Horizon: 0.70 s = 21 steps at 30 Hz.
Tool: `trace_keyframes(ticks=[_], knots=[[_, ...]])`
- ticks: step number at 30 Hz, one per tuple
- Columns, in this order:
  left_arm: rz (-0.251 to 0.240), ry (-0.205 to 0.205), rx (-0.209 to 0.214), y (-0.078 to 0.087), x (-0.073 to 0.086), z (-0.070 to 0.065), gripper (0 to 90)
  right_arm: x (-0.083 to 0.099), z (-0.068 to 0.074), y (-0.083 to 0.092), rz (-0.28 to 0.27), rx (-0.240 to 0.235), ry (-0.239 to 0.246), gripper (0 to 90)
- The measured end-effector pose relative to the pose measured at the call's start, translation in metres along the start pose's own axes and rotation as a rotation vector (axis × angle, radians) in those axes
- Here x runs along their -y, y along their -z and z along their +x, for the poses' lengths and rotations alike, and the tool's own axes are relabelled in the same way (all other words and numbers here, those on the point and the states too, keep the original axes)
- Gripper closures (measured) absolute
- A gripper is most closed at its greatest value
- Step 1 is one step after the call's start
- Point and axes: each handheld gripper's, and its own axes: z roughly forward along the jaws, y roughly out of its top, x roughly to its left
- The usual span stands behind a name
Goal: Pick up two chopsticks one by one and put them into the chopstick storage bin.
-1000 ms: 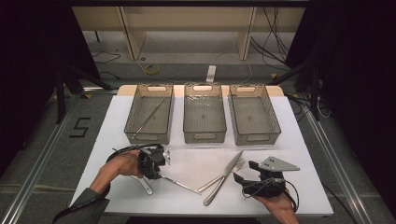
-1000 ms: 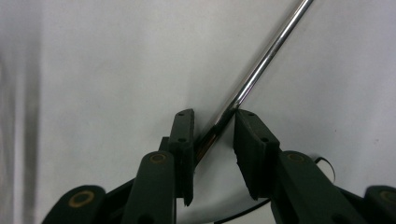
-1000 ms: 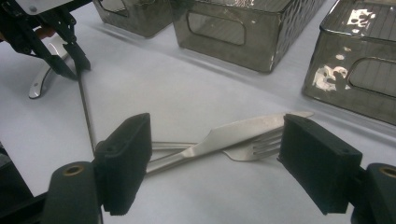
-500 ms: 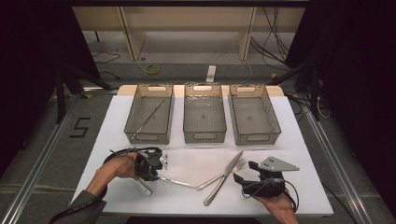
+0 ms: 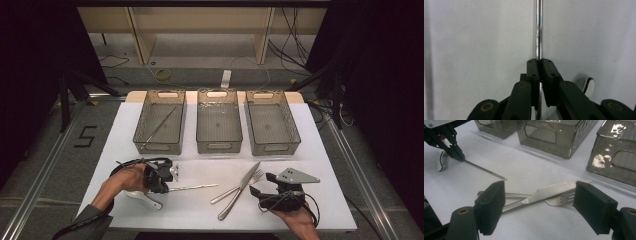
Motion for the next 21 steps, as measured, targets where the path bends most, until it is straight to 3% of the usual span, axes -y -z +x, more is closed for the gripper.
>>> trace_keyframes(ticks=[5,10,12,15,18,21], knots=[[-0.008,0.005,-0.008,0.001,0.000,0.002,84.4,0.000,0.000,0.000,-0.002,0.000,-0.002,26.1],[-0.049,0.039,-0.030,0.009,0.000,0.004,84.5,0.000,0.000,0.000,-0.003,0.001,-0.004,26.1],[-0.075,0.062,-0.042,0.012,-0.001,0.004,84.4,0.000,0.000,0.000,-0.004,0.001,-0.003,26.2],[-0.130,0.105,-0.024,0.018,-0.002,0.006,84.5,0.000,0.000,0.000,-0.004,0.001,-0.004,26.1],[-0.161,0.131,-0.061,0.025,-0.004,0.007,84.4,0.000,0.000,0.001,-0.004,0.002,-0.003,26.1],[-0.219,0.185,-0.084,0.029,-0.005,0.009,84.4,0.000,0.000,0.001,-0.004,0.002,-0.004,26.1]])
